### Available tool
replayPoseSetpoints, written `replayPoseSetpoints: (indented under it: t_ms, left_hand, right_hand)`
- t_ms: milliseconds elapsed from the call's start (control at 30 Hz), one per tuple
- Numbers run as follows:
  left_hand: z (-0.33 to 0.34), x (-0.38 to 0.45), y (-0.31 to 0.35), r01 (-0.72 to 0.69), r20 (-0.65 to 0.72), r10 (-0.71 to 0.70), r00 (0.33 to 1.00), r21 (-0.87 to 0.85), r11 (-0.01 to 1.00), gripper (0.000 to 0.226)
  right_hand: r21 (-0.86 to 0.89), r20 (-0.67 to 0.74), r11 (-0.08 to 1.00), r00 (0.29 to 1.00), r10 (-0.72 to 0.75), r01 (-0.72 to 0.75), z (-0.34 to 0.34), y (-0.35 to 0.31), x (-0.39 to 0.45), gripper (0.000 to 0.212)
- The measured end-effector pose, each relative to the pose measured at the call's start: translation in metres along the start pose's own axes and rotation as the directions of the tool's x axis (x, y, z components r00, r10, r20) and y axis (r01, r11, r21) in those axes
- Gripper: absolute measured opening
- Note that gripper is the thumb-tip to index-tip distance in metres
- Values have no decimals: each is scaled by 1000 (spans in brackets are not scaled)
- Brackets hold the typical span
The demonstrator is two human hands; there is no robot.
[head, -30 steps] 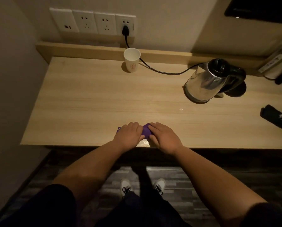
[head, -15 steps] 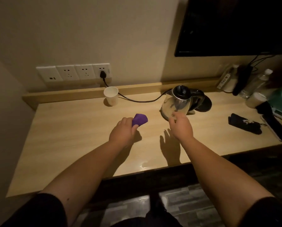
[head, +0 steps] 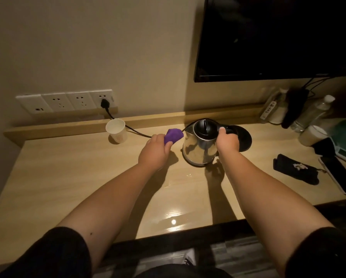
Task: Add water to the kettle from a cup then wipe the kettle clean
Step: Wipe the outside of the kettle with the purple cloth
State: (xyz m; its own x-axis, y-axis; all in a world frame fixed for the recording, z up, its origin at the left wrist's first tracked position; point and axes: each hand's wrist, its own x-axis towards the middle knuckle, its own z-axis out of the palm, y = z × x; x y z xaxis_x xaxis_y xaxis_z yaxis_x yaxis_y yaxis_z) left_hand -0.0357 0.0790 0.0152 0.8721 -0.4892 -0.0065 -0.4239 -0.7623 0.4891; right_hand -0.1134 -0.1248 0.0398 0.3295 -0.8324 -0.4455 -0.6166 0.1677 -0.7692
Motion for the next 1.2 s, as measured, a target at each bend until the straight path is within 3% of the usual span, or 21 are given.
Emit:
replayPoseSetpoints:
  t_ms: [133,267,433,567,667,767,933,1200]
  left_hand:
    - [6,17,11,32,-29,-32,999,-21,999,37]
    - [10,26,15,61,-39,-62,997,-24,998,38]
    - [10,27,9,105,-36,-105,994,-12,994,39]
    - [12,25,0,144,-12,-144,990,-2,990,39]
    - [12,24,-7,149,14,-148,989,-53,987,44]
    - [13,24,-14,130,56,-125,991,-109,985,47]
    - [16,30,-24,163,91,-146,985,-222,961,46]
    - [22,31,-21,195,131,-152,980,-433,880,46]
  right_hand:
    - [101,66,987,991,115,-122,1,-12,24,63]
    - [108,120,985,985,121,-134,1,-25,36,71]
    - [-38,245,999,969,39,-31,7,-41,56,73]
    - [-174,391,976,919,-52,129,8,-65,50,34]
    - [-265,487,933,869,-89,245,15,-76,41,19]
    - [-305,529,908,844,-90,288,32,-79,31,23]
    - [-382,551,853,828,-99,356,57,-75,22,59]
    - [-338,676,772,710,-198,538,56,-73,30,38]
